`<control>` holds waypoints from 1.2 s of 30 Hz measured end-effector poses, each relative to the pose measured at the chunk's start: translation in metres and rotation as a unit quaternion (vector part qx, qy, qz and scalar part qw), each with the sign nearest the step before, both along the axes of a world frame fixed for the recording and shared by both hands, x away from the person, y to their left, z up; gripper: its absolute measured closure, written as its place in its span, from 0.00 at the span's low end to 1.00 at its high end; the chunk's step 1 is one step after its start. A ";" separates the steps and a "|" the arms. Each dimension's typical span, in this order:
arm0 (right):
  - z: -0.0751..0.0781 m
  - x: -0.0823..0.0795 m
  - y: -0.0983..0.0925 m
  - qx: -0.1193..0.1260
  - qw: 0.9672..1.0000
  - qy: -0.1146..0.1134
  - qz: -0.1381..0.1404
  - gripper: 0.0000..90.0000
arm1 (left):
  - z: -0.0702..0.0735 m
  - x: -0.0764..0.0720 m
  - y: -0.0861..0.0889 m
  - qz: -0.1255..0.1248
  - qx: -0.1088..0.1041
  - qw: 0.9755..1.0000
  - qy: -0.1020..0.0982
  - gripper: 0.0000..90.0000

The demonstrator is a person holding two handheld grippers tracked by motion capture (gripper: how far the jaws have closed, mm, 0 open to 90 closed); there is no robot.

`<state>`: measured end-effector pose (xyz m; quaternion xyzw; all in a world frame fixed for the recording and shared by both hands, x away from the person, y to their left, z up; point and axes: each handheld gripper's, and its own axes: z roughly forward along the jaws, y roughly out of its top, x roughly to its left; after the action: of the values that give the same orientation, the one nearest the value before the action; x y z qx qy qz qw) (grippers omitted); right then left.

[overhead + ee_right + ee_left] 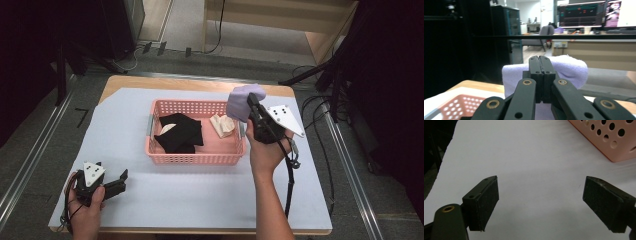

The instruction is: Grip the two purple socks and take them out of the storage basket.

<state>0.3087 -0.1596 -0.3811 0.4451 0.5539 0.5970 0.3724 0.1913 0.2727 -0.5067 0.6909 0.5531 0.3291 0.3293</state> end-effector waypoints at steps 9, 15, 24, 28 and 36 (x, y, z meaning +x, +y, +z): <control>-0.007 -0.003 -0.041 0.005 0.998 0.006 -0.062 1.00 | 0.000 0.000 0.000 0.000 0.002 1.000 0.000 0.16; -0.028 -0.002 -0.064 0.005 0.995 0.029 -0.098 1.00 | 0.000 0.000 -0.001 0.002 0.000 1.000 -0.001 0.16; -0.057 0.003 -0.075 -0.002 0.991 0.066 -0.115 1.00 | 0.000 0.000 0.000 0.001 0.001 1.000 -0.001 0.16; -0.065 0.006 -0.074 -0.006 0.990 0.090 -0.105 0.98 | 0.000 0.000 0.000 0.001 0.001 1.000 0.000 0.16; -0.061 -0.003 -0.078 0.020 0.993 0.084 -0.080 0.50 | 0.000 0.000 0.000 0.001 -0.001 1.000 -0.001 0.16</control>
<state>0.3054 -0.2376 -0.4426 0.5440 0.5342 0.5363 0.3621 0.1911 0.2727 -0.5067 0.6894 0.5542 0.3293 0.3303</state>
